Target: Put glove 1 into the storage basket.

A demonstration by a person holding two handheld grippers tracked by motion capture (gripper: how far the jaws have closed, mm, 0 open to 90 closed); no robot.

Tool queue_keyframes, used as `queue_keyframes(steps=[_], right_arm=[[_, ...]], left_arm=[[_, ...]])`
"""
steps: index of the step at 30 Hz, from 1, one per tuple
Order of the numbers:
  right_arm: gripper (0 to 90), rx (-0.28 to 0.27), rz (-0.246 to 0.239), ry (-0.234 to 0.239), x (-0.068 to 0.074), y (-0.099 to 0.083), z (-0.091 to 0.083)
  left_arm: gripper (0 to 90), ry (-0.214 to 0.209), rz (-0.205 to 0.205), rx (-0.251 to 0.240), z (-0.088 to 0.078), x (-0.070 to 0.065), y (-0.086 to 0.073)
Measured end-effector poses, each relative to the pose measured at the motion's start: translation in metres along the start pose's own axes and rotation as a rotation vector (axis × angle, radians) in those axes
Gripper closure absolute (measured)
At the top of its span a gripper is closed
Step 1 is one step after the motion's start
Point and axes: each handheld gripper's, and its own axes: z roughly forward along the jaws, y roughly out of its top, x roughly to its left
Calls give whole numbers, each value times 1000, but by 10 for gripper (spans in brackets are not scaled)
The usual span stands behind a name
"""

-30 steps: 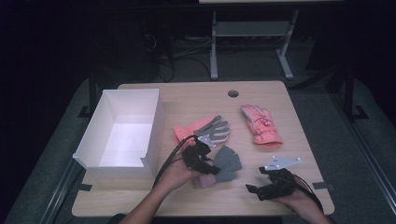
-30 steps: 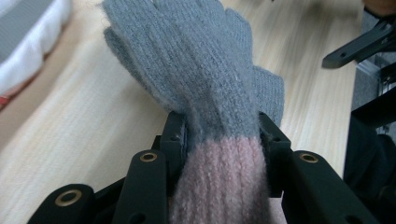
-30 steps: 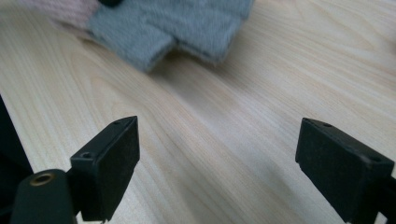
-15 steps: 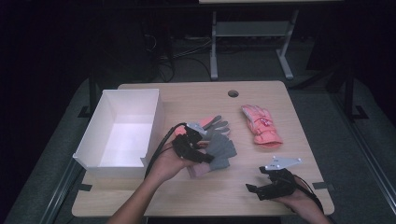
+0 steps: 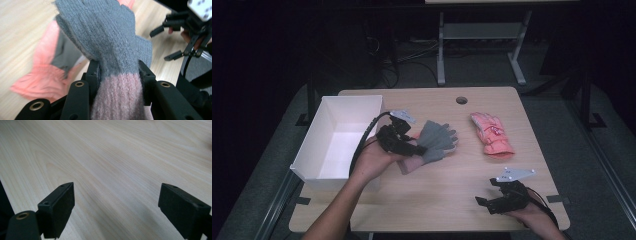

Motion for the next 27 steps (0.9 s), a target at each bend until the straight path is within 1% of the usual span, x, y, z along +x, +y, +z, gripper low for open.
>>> queue_keyframes(steps=[3,4,5,7,8,9,11,12,14,15,16,19,24,25,26,27], right_arm=[[133,1,4,-1,0,-1,-1],[133,1,7,-3,0,-1,-1],[133,-1,8,-5,0,-1,-1],[133,-2,13,-6,0,0,-1],[133,-2,7,-6,0,0,-1],[133,0,14,-5,0,0,-1],[133,0,6,-7,-1,0,0],[133,2,10,-7,-1,0,0],[133,1,9,-8,-1,-1,0],[133,-1,7,-8,-2,-1,-1],[133,-1,7,-8,-2,-1,-1],[133,-4,8,-9,-2,-1,-1],[133,0,11,-3,-2,1,2],[133,1,9,-3,-2,1,2],[133,2,10,-2,-2,2,3],[133,-1,2,0,-2,2,3]], left_arm=[[622,20,-13,-15,-12,6,1],[622,24,-29,-25,-16,9,1],[622,30,-27,-27,-19,12,1],[622,44,-46,-44,-27,17,0],[622,51,-46,-47,-31,20,0],[622,58,-58,-57,-34,23,-1],[622,77,-69,-65,-40,30,-2],[622,88,-80,-77,-44,34,-4],[622,96,-98,-88,-50,41,-7],[622,106,-98,-89,-53,44,-9],[622,112,-116,-97,-55,48,-11],[623,132,-148,-121,-65,58,-17],[623,180,-196,-150,-84,76,-25],[623,196,-207,-152,-87,79,-27],[623,221,-207,-144,-91,83,-29],[623,236,-207,-140,-94,86,-31]])
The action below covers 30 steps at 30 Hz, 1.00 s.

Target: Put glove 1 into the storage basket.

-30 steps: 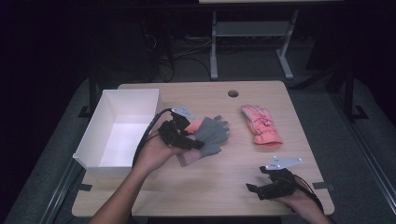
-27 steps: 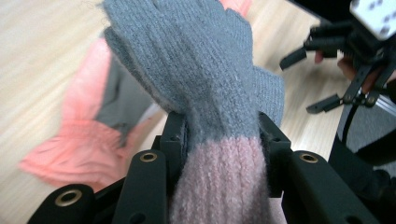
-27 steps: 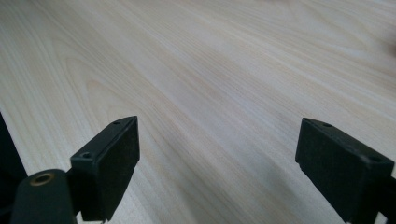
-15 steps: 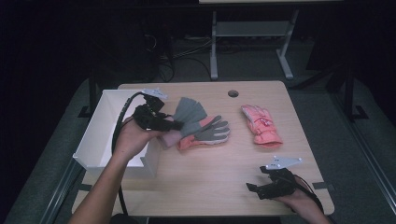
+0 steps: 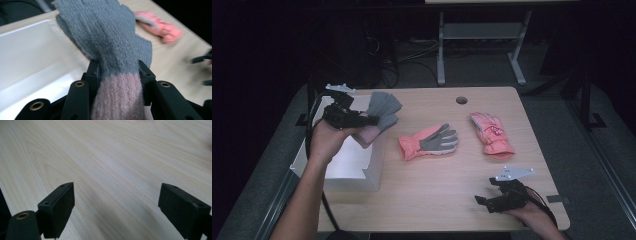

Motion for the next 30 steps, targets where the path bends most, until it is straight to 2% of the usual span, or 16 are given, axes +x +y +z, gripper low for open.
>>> queue_keyframes(steps=[5,10,15,18,19,25,30], right_arm=[[133,7,0,-2,0,2,1],[133,5,7,-4,0,2,1],[133,12,6,-7,0,1,2],[133,8,10,-5,0,1,2],[133,10,14,-4,1,2,1],[133,8,9,-4,-1,1,2],[133,5,10,-2,-2,0,1]], left_arm=[[622,68,-44,-6,-7,23,-11],[622,119,-102,15,-3,48,-25],[622,183,-149,48,9,68,-40],[622,223,-169,101,21,77,-47],[622,231,-174,104,23,78,-49],[621,249,-232,171,44,95,-60],[617,277,-239,207,58,103,-71]])
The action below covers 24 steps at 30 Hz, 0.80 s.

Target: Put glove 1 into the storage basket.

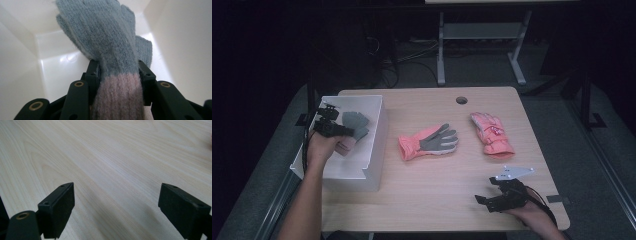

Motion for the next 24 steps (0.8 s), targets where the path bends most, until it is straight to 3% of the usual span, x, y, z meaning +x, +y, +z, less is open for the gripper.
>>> queue_keyframes(steps=[5,7,9,12,17,21,24], right_arm=[[133,7,-5,4,1,1,1],[133,4,-8,7,1,1,1],[133,5,-8,7,1,1,1],[133,9,-11,6,1,0,1],[133,9,-9,4,2,1,1],[133,9,-11,8,1,1,2],[133,9,-6,9,1,0,1]], left_arm=[[614,27,1,55,15,7,-7],[611,26,-18,68,21,10,-12],[605,43,-16,108,25,12,-14],[585,37,-7,106,29,13,-19],[436,61,-5,120,34,9,-22],[278,117,0,135,33,2,-18],[225,146,15,130,28,-1,-14]])
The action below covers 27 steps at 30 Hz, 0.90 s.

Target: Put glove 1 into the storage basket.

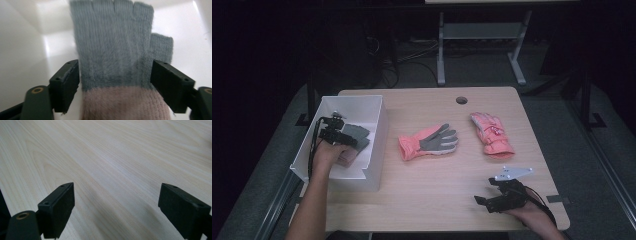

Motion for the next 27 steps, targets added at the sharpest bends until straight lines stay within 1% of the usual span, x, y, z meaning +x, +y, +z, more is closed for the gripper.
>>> queue_keyframes(steps=[1,3,5,8,9,11,14,15,16,18,20,21,22,25,27], right_arm=[[133,1,-2,-1,0,0,0],[133,0,-1,0,0,0,0],[133,-3,0,3,1,0,0],[133,-2,-6,3,1,1,1],[133,2,-1,2,1,1,1],[133,2,-3,3,1,1,1],[133,5,-3,3,1,0,2],[133,6,-2,2,1,1,2],[133,7,1,3,2,0,2],[133,6,-8,2,2,0,2],[133,7,-8,3,2,1,2],[133,10,-2,4,2,1,3],[133,7,-10,1,2,1,3],[133,5,-10,0,2,1,2],[133,5,-9,0,2,1,2]], left_arm=[[217,5,1,-9,-3,-1,1],[203,8,1,-45,-9,-2,2],[189,2,11,-51,-17,-2,5],[188,-33,11,-92,-29,-1,7],[179,-47,12,-115,-34,0,7],[178,-83,17,-140,-43,0,7],[173,-131,39,-182,-54,-2,7],[173,-143,54,-196,-58,-4,8],[173,-154,63,-200,-60,-5,8],[172,-192,92,-222,-67,-10,9],[172,-210,114,-232,-72,-16,10],[172,-220,123,-238,-75,-20,11],[172,-232,134,-248,-78,-23,12],[181,-268,164,-271,-85,-37,16],[202,-301,178,-271,-88,-46,19]])
